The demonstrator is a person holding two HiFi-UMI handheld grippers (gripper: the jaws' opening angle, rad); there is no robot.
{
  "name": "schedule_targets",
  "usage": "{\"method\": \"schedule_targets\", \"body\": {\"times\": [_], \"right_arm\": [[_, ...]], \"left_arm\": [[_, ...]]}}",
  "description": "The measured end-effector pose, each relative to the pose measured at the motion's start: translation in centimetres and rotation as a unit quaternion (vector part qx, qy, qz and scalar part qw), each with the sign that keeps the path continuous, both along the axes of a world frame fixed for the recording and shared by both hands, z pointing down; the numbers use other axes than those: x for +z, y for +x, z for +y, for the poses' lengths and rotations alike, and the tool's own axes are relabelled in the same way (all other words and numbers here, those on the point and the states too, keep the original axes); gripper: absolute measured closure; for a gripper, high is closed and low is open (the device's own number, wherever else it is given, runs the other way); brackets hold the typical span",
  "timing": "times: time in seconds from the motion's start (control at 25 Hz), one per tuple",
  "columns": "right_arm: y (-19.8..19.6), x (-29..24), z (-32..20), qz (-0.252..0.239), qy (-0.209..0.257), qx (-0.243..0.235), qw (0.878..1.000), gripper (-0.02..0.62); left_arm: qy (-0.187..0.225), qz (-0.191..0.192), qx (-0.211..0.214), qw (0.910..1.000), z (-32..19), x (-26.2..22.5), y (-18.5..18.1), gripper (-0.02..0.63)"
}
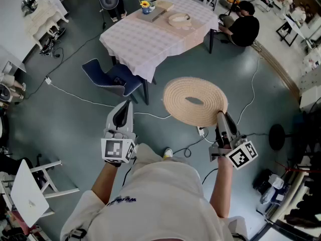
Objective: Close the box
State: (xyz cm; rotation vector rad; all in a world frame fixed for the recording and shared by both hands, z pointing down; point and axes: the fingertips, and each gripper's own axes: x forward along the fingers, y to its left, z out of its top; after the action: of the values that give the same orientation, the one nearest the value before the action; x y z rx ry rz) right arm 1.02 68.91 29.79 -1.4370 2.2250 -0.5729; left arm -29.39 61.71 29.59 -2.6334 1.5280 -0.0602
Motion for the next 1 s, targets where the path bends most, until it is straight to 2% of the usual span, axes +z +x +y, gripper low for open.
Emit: {"method": "schedule_targets", "body": {"times": [0.12,1.0], "right_arm": [[0.2,-0.1,0.0,0.001,0.000,0.006,1.000,0.523],[3.9,-0.5,-1.1,0.037,-0.005,0.031,0.999,0.523]], "left_arm": [[-0.006,-0.014,0.012,0.9998,-0.5,0.0,0.7,0.604],[-0.027,-0.025,0.042,0.9985,-1.9,0.4,6.4,0.604]]}}
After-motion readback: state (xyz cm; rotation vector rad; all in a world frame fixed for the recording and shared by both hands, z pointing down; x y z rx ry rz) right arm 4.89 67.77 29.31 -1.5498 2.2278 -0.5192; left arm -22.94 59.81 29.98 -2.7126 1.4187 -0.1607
